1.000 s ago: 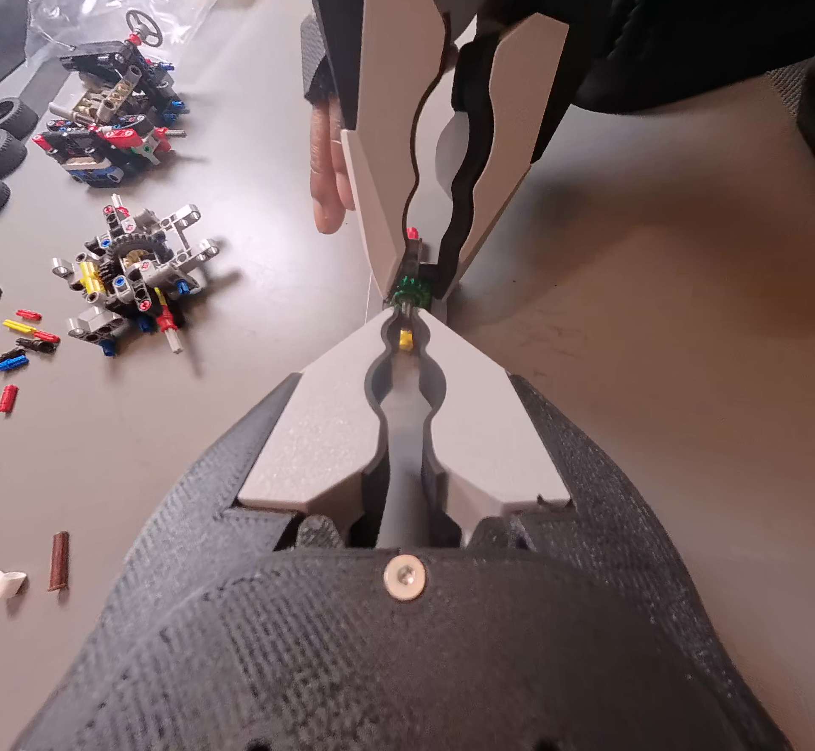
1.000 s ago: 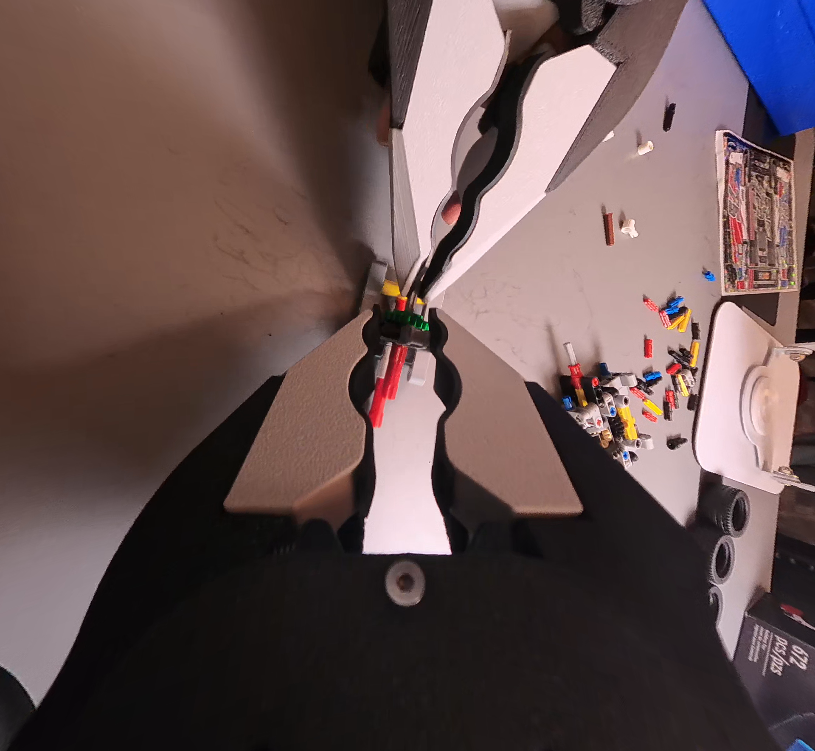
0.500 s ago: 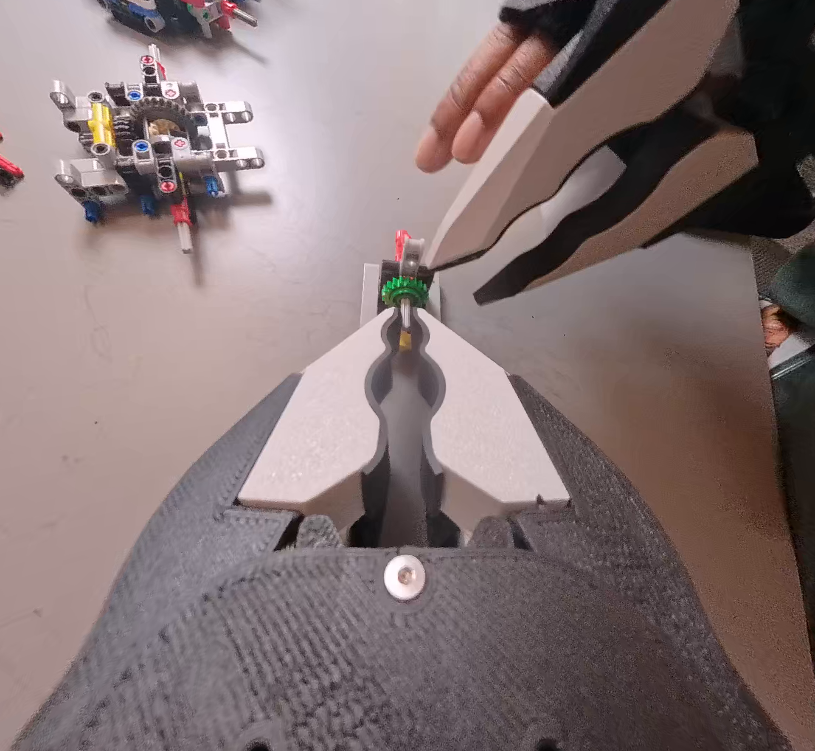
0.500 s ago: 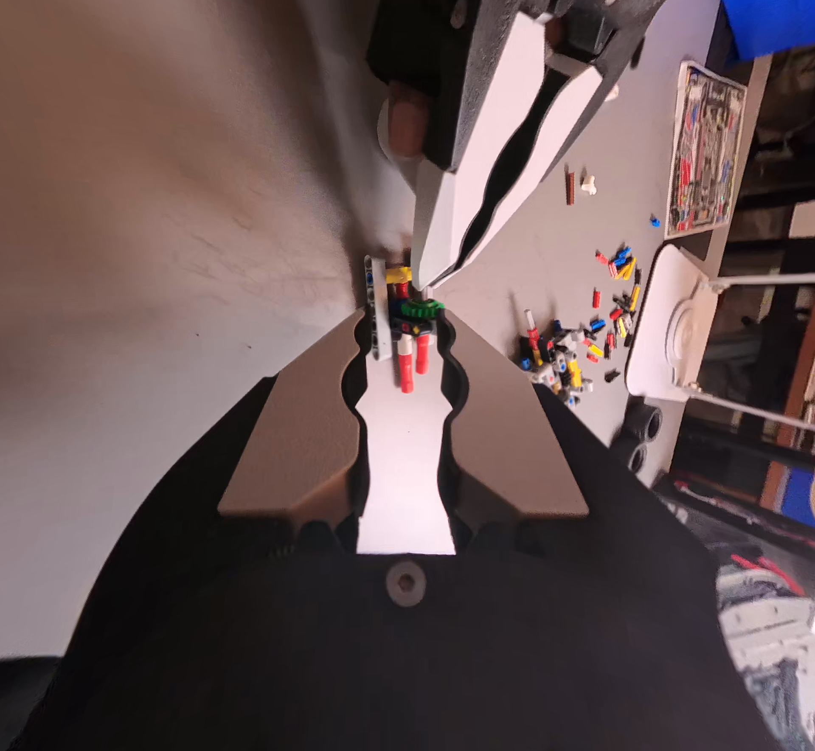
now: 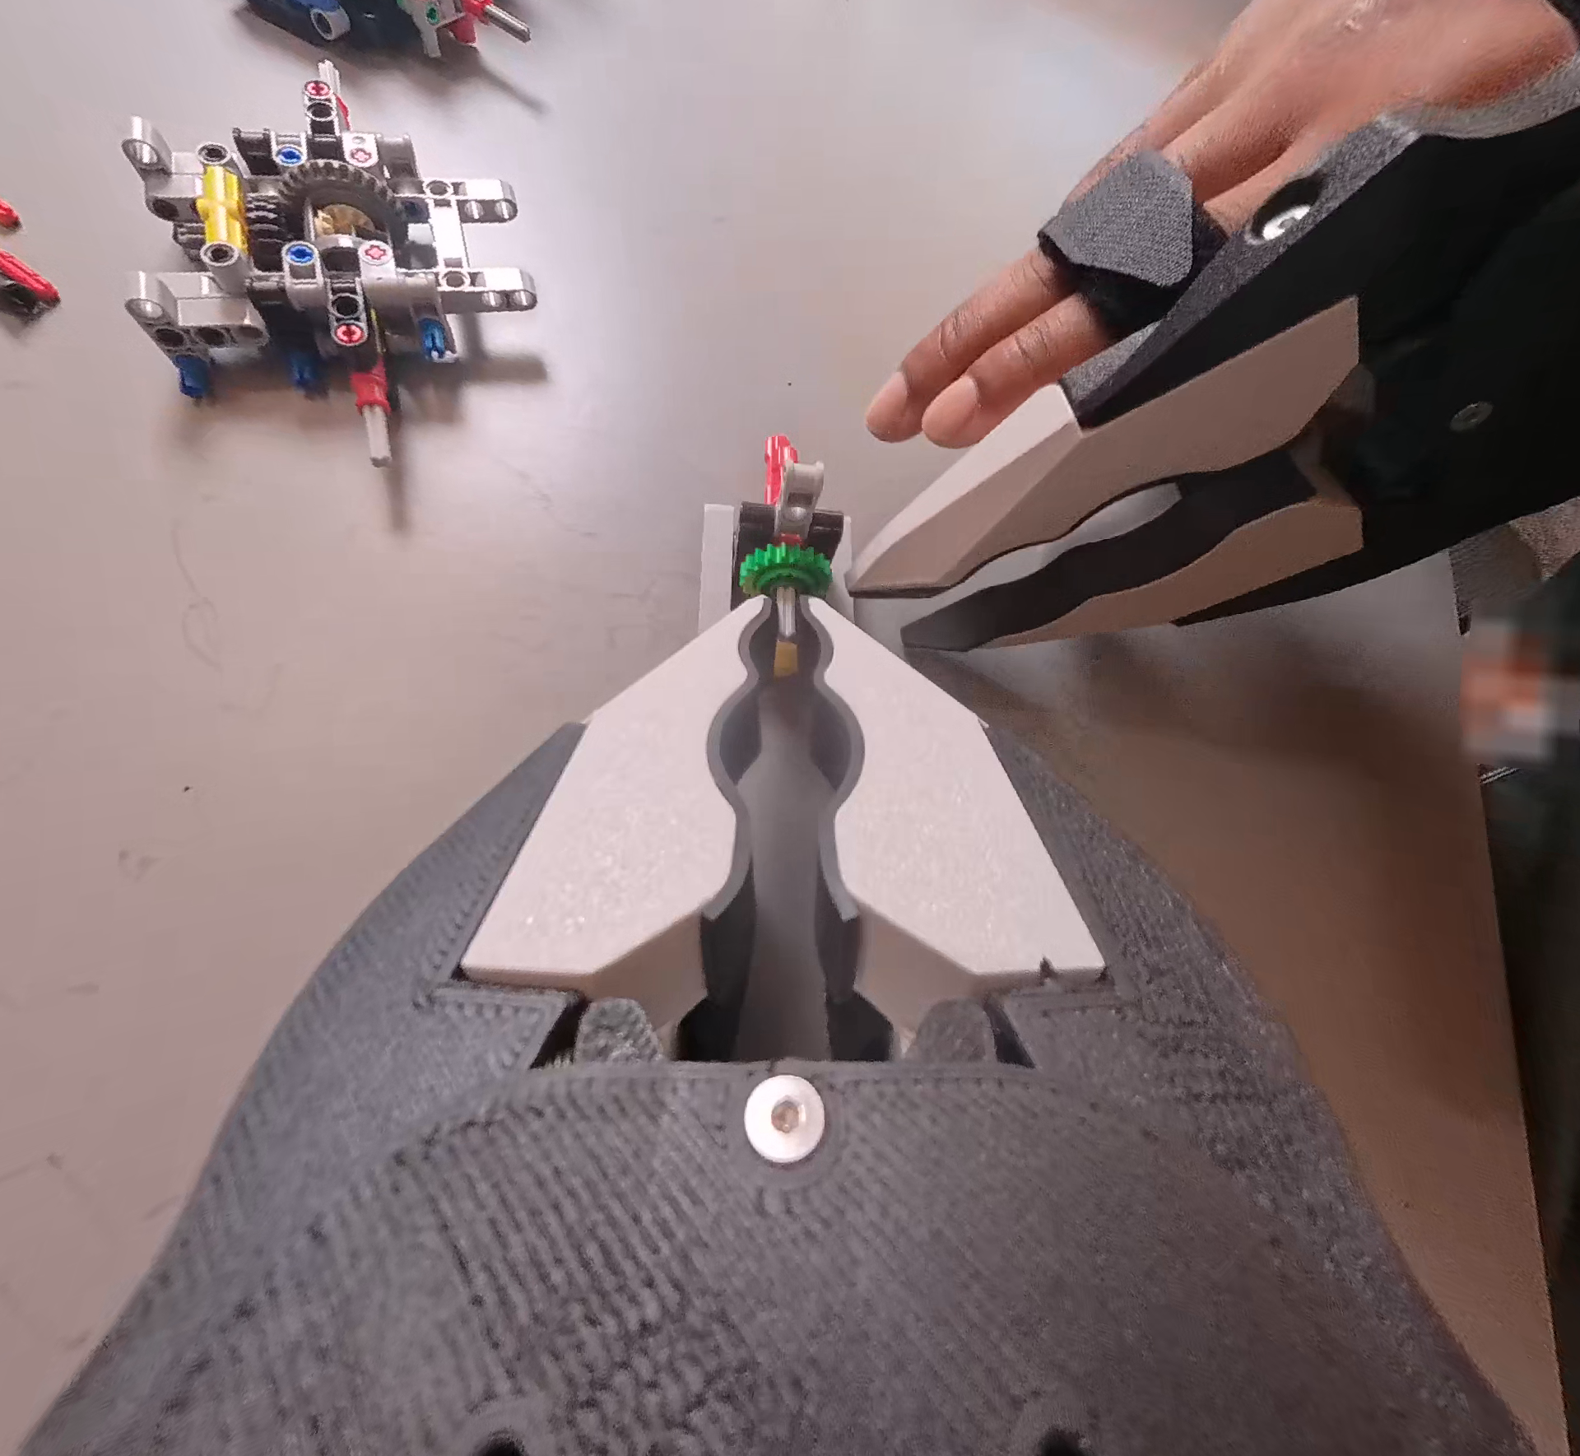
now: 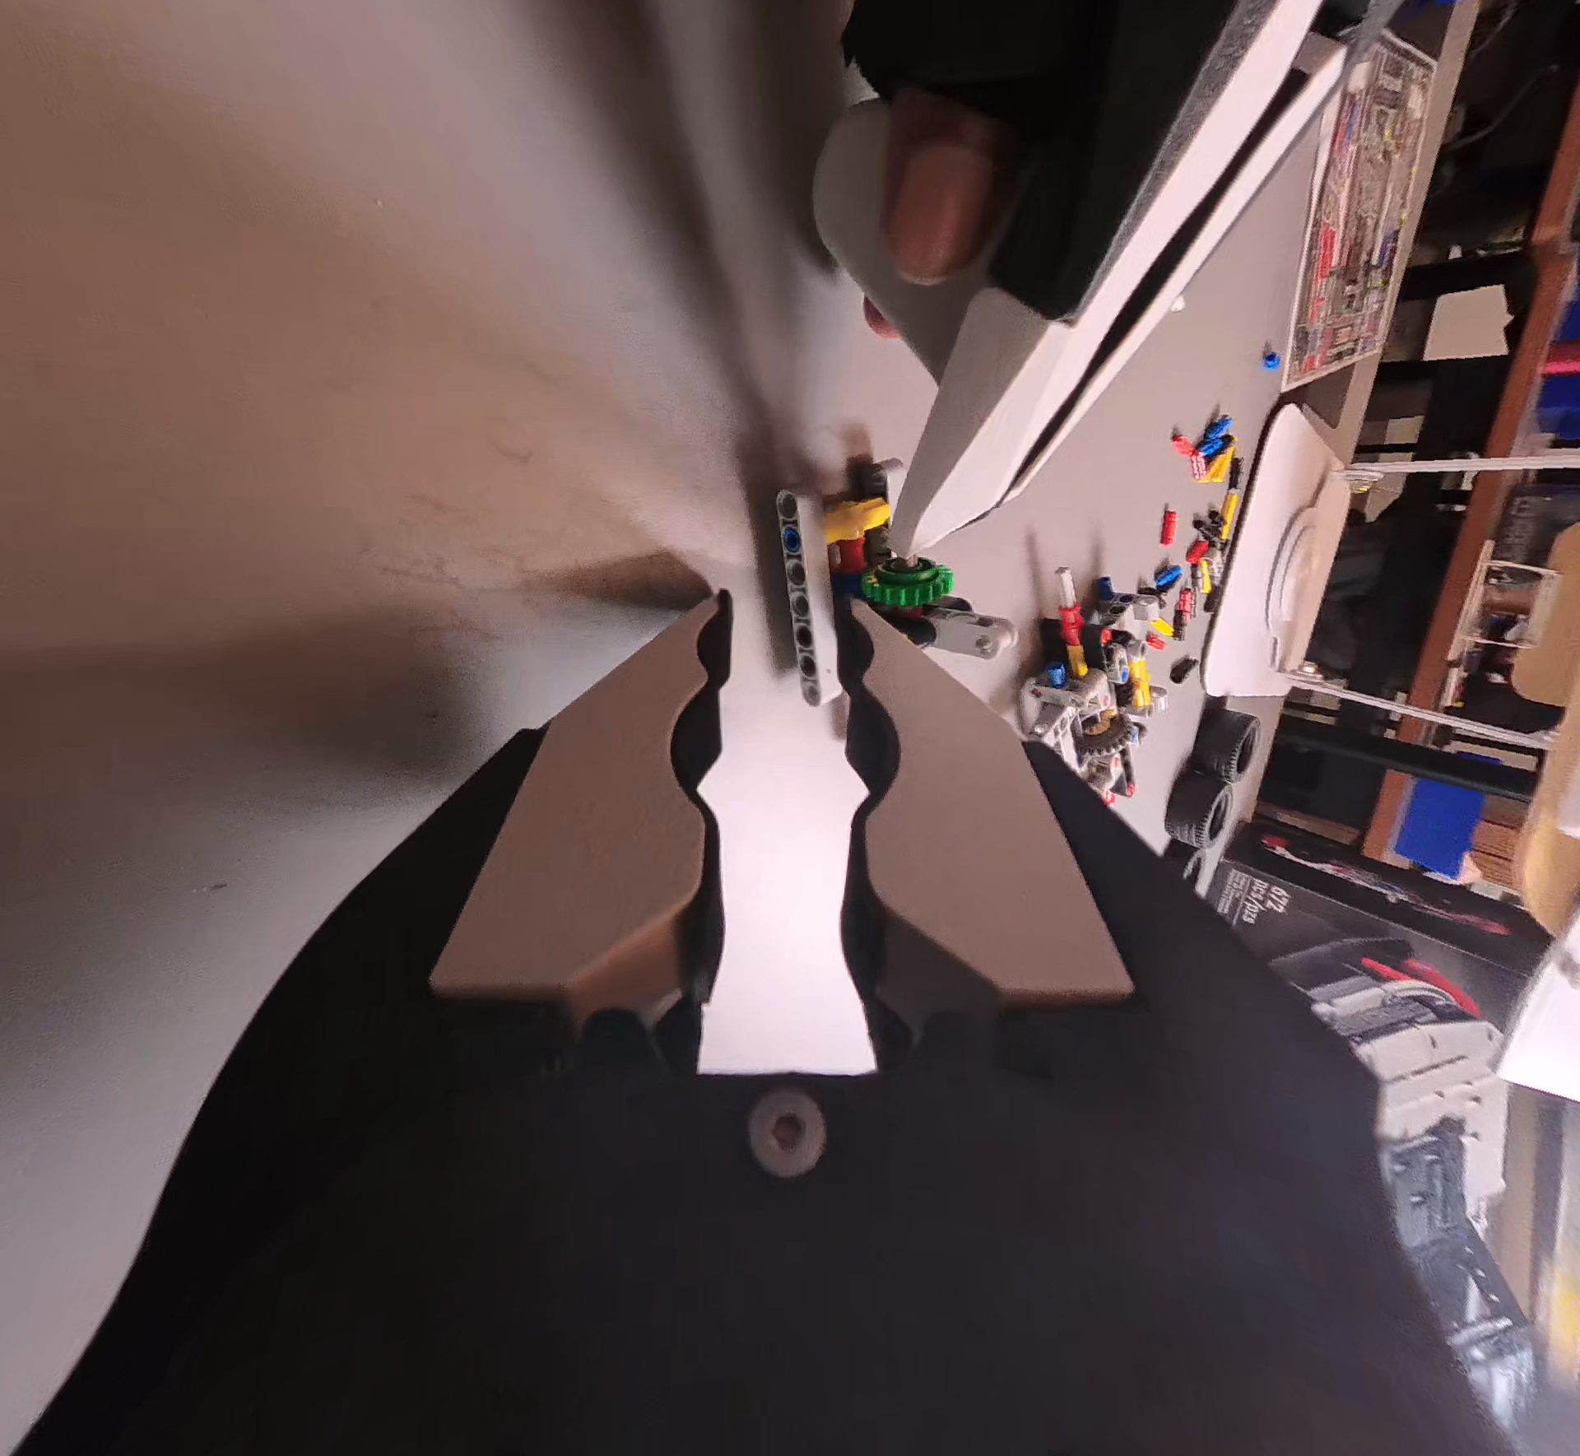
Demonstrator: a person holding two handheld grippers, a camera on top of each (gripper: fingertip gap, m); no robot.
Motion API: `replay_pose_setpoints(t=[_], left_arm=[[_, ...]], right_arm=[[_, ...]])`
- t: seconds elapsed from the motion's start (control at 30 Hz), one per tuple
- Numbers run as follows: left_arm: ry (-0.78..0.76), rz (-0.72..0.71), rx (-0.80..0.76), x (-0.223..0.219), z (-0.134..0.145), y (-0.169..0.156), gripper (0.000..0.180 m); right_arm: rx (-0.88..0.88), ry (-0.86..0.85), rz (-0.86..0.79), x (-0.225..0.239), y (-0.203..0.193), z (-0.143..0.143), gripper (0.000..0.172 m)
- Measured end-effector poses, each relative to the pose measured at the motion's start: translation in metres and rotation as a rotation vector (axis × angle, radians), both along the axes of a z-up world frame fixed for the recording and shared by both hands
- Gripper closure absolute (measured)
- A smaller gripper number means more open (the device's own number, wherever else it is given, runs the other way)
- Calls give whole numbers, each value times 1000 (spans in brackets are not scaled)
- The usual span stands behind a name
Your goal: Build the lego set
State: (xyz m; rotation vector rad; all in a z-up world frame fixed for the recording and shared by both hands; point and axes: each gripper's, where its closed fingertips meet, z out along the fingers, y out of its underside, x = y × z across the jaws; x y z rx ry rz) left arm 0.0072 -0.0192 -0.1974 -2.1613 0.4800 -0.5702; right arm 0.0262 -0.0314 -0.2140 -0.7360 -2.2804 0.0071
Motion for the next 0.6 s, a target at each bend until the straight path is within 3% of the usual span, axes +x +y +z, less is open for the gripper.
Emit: replay_pose_setpoints(t=[0.2,0.3,0.6], left_arm=[[3,-9,4,3,0,0,178],[3,-9,4,3,0,1,178],[-6,0,0,3,0,3,178]], right_arm=[[-29,89,-27,-13,-3,20,137],[-8,46,-58,-12,5,9,133],[75,-6,-52,-2,8,11,151]])
